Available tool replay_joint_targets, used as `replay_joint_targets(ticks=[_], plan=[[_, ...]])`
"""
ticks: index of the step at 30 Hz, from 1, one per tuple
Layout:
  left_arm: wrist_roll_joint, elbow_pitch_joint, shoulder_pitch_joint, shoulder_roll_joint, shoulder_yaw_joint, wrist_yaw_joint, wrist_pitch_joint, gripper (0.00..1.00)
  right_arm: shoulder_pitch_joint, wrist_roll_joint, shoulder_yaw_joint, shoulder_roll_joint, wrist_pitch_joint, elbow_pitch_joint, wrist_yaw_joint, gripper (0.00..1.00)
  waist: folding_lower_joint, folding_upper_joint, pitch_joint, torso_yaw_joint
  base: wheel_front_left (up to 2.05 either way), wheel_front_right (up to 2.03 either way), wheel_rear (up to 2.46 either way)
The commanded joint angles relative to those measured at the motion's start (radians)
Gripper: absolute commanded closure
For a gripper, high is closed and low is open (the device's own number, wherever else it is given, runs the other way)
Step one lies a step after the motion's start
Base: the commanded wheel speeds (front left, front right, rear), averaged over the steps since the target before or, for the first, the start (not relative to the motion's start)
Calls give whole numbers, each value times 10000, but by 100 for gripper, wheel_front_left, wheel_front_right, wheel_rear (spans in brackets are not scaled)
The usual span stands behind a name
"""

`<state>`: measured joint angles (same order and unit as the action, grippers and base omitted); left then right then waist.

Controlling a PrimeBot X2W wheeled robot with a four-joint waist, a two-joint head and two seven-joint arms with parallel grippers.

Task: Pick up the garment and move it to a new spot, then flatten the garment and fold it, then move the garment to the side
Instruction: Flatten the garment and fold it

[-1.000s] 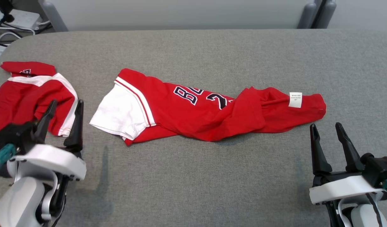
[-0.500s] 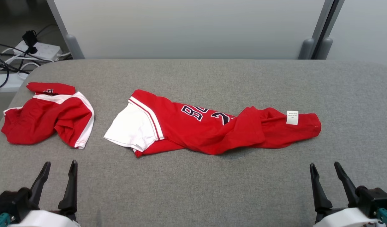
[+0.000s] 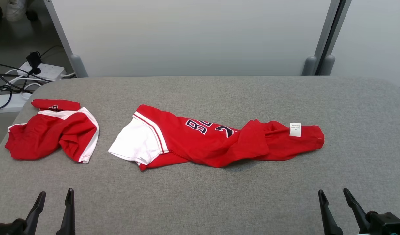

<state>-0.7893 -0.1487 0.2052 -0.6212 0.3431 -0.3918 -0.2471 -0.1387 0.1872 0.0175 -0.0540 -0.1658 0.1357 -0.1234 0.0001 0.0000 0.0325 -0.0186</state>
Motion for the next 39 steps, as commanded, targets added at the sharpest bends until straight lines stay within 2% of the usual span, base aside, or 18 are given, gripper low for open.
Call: replay_joint_targets(ticks=[1,9,16,23,30,39], plan=[[8,-275,-298,-366,-498,-106,-90,0,151,59,261,-91,34,-375,-73,0,0,0,3,9,0,0,0],[54,-337,-375,-353,-436,-149,-53,0,469,174,347,-72,126,-353,-73,0,0,0,-102,8,0,0,0],[162,-429,-692,-375,-338,-155,46,0,1472,366,842,-334,183,281,-73,0,0,0,-349,-133,0,0,0],[350,-611,-1452,-278,-124,-10,111,0,3276,684,1493,-579,178,1849,-73,0,0,0,-1059,-512,0,0,0],[581,-427,-2488,74,359,359,145,0,5113,859,2241,-680,28,3935,-73,0,0,0,-1795,-999,0,0,0],[733,121,-3187,428,729,744,92,0,6587,1181,2807,-627,20,6313,-73,0,0,0,-2202,-1334,0,0,0]])
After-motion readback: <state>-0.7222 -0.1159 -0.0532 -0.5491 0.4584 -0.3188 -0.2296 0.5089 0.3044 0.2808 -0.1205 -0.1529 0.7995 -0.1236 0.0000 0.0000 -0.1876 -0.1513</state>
